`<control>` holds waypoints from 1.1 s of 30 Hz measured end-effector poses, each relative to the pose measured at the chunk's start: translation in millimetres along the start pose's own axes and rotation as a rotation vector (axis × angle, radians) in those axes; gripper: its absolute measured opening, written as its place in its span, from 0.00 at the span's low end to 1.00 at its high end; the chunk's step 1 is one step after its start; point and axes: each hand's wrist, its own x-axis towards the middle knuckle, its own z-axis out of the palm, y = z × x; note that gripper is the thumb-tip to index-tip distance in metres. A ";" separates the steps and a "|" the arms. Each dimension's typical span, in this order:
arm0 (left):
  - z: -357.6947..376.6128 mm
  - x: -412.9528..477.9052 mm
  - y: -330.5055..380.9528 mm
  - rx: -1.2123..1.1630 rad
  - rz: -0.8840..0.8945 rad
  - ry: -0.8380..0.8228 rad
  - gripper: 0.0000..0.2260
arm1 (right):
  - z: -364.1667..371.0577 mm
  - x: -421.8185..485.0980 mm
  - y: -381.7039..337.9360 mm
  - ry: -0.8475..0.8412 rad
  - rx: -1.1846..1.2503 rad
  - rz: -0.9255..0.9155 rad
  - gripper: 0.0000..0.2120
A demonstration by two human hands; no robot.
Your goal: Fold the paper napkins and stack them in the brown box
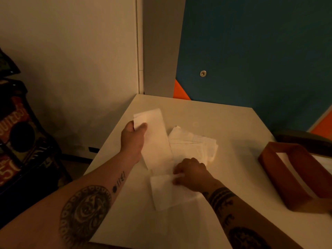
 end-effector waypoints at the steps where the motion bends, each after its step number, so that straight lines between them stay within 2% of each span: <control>1: -1.5 -1.3 0.6 0.000 0.004 -0.001 0.03 | -0.7 -1.1 -2.5 0.006 -0.022 0.006 0.16; 5: -7.9 -6.5 5.0 0.003 0.019 -0.013 0.05 | -2.1 -6.9 -9.7 0.030 -0.048 0.012 0.12; 9: -14.4 -8.1 7.5 0.015 0.014 -0.025 0.05 | -12.3 -12.6 -7.7 -0.010 0.077 0.026 0.07; 12: -13.6 -10.0 7.0 -0.031 -0.011 -0.034 0.06 | -34.7 -18.6 -2.9 -0.016 0.340 0.004 0.09; 14: -9.3 -13.3 7.6 -0.050 -0.041 -0.052 0.07 | -49.2 -25.4 -2.8 0.042 0.597 -0.011 0.08; 17: 1.1 -20.2 8.8 -0.065 -0.070 -0.132 0.08 | -62.2 -27.4 -9.0 0.250 0.973 0.007 0.07; 19: 10.8 -25.6 11.0 -0.053 -0.078 -0.177 0.09 | -67.5 -20.5 -16.1 0.393 1.070 0.082 0.07; 22: 29.1 -34.6 14.5 -0.025 -0.119 -0.211 0.08 | -71.0 -7.2 -25.9 0.509 1.041 0.219 0.13; 24: 41.0 -40.1 16.4 -0.033 -0.177 -0.215 0.11 | -66.3 -0.2 -29.2 0.556 0.958 0.234 0.18; 27: 54.7 -45.7 17.1 -0.030 -0.260 -0.190 0.22 | -60.0 3.0 -32.1 0.596 0.934 0.234 0.18; 29: 61.0 -46.8 12.1 0.040 -0.222 -0.200 0.30 | -58.5 3.8 -31.0 0.577 0.938 0.231 0.17; 32: 68.4 -50.3 6.4 0.089 -0.074 -0.200 0.16 | -59.4 2.2 -27.1 0.538 0.892 0.171 0.17; 33: 70.4 -49.1 5.5 0.080 -0.071 -0.183 0.15 | -60.2 1.5 -24.2 0.544 0.873 0.152 0.20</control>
